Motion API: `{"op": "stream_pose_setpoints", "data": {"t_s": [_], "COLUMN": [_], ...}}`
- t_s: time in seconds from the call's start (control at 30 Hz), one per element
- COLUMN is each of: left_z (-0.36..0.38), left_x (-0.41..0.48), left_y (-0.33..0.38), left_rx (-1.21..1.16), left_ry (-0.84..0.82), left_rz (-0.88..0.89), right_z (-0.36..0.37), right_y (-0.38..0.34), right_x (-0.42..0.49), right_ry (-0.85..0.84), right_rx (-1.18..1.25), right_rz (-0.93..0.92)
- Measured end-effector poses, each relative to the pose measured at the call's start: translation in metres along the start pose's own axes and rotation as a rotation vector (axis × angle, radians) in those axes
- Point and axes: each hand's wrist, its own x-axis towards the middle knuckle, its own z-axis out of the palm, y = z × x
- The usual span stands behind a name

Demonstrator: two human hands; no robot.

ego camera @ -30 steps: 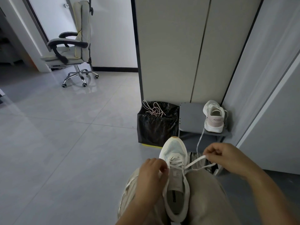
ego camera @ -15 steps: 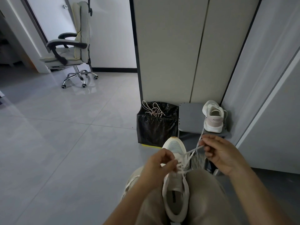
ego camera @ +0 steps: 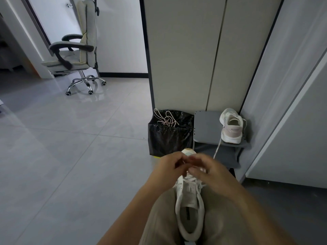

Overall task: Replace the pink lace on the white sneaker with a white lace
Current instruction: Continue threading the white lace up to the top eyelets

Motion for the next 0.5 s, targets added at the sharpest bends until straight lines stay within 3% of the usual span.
{"op": "stream_pose_setpoints", "data": {"t_s": [0.03, 0.13, 0.3, 0.4, 0.5], "left_z": [0.001, -0.009, -0.012, 0.003, 0.016], "left_x": [0.004, 0.005, -0.005, -0.005, -0.004], "left_y": [0.001, -0.007, -0.028, -0.019, -0.01], "left_rx": [-0.039, -0.129, -0.16, -0.174, -0.205], "left_ry": [0.021, 0.021, -0.003, -0.027, 0.024], "left_rz": [0.001, -0.057, -0.175, -0.18, -0.145], "right_z": [0.004, -0.012, -0.033, -0.019, 0.002], "right_y": [-0.002, 0.01, 0.036, 0.029, 0.015], "right_x": [0.001, 0.002, -0.004, -0.001, -0.002], "right_ry": [-0.046, 0.095, 0.129, 0.063, 0.07], "right_rx": [0.084, 0.1, -0.195, -0.269, -0.175], "right_rz": [0.033, 0.094, 0.095, -0.021, -0.095]}}
